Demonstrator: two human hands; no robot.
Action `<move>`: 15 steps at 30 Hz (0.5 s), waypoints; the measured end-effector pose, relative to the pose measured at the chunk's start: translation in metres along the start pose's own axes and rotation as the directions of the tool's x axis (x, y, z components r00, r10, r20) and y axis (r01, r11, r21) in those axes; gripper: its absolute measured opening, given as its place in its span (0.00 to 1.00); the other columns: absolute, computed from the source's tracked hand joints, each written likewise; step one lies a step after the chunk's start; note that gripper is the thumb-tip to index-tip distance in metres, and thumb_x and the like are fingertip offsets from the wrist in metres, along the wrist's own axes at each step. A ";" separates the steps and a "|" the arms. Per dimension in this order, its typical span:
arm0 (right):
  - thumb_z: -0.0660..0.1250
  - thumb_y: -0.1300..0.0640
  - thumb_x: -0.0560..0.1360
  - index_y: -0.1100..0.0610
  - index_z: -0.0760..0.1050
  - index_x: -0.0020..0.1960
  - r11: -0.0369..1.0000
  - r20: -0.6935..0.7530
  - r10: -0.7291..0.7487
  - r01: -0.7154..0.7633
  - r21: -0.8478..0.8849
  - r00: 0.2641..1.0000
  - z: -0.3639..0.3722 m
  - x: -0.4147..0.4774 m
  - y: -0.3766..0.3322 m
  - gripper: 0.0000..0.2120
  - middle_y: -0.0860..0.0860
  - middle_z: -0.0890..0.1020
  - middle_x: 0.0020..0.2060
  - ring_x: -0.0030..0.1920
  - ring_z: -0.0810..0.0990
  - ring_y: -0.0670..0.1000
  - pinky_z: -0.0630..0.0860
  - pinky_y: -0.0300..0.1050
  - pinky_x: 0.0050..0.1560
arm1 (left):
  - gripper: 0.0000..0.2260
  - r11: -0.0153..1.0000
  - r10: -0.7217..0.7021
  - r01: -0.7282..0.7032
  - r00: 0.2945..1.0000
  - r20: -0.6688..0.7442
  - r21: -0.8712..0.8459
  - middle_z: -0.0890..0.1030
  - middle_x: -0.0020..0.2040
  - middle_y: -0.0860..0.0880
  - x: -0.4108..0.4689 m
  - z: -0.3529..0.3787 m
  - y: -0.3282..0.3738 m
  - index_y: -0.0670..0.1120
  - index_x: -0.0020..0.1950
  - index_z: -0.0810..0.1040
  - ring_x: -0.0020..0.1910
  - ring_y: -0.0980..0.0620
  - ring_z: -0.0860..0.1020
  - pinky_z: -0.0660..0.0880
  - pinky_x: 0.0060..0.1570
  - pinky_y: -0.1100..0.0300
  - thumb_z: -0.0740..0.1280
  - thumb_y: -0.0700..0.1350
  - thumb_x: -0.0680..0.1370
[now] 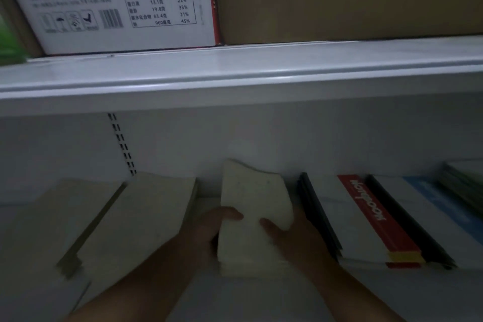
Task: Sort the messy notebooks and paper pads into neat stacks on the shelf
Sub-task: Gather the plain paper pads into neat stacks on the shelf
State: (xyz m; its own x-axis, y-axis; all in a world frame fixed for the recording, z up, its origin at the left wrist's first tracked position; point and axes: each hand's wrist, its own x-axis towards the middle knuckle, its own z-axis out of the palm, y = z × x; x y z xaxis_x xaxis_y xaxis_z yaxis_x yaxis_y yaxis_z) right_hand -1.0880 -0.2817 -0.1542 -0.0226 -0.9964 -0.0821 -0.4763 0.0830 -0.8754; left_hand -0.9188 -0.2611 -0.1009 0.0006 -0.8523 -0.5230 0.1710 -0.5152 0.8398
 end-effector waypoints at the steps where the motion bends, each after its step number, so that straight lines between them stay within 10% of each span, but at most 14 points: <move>1: 0.68 0.29 0.61 0.49 0.59 0.73 1.000 0.027 -0.018 0.018 -0.011 0.999 -0.002 -0.005 0.001 0.47 0.49 0.77 0.62 0.58 0.79 0.52 0.76 0.49 0.59 | 0.07 1.000 0.017 -0.017 1.000 -0.013 -0.014 0.85 0.38 0.41 -0.004 -0.002 -0.008 0.39 0.49 0.80 0.34 0.44 0.84 0.77 0.38 0.55 0.70 0.38 0.72; 9: 0.69 0.36 0.56 0.45 0.65 0.67 0.889 0.155 -0.147 0.062 0.453 0.977 -0.016 -0.027 -0.026 0.41 0.43 0.78 0.53 0.53 0.78 0.45 0.75 0.45 0.57 | 0.35 0.888 0.450 -0.449 0.893 -0.006 -0.096 0.84 0.53 0.42 -0.052 -0.027 -0.050 0.47 0.57 0.77 0.51 0.40 0.82 0.77 0.52 0.38 0.78 0.41 0.51; 12: 0.73 0.40 0.58 0.44 0.72 0.55 0.838 0.084 -0.229 0.153 0.525 0.970 -0.013 -0.035 -0.033 0.27 0.39 0.78 0.47 0.41 0.79 0.34 0.76 0.28 0.40 | 0.37 0.823 0.568 -0.569 0.822 -0.032 0.008 0.84 0.52 0.44 -0.060 -0.035 -0.048 0.45 0.58 0.75 0.51 0.46 0.83 0.81 0.45 0.50 0.79 0.41 0.50; 15: 0.77 0.37 0.51 0.44 0.70 0.59 0.811 -0.040 -0.328 0.303 0.500 0.944 -0.015 -0.039 -0.033 0.39 0.38 0.81 0.46 0.44 0.79 0.31 0.75 0.29 0.41 | 0.33 0.793 0.609 -0.609 0.793 -0.020 0.029 0.86 0.46 0.49 -0.063 -0.030 -0.041 0.47 0.56 0.77 0.45 0.53 0.84 0.79 0.36 0.62 0.75 0.32 0.52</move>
State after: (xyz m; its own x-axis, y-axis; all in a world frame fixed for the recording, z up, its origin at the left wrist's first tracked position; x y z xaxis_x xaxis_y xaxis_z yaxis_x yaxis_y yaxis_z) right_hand -1.0848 -0.2454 -0.1151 0.0996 -0.9684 0.2288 0.0458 -0.2252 -0.9732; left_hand -0.8963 -0.1838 -0.1067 0.1246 -0.9877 0.0943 0.1065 0.1078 0.9884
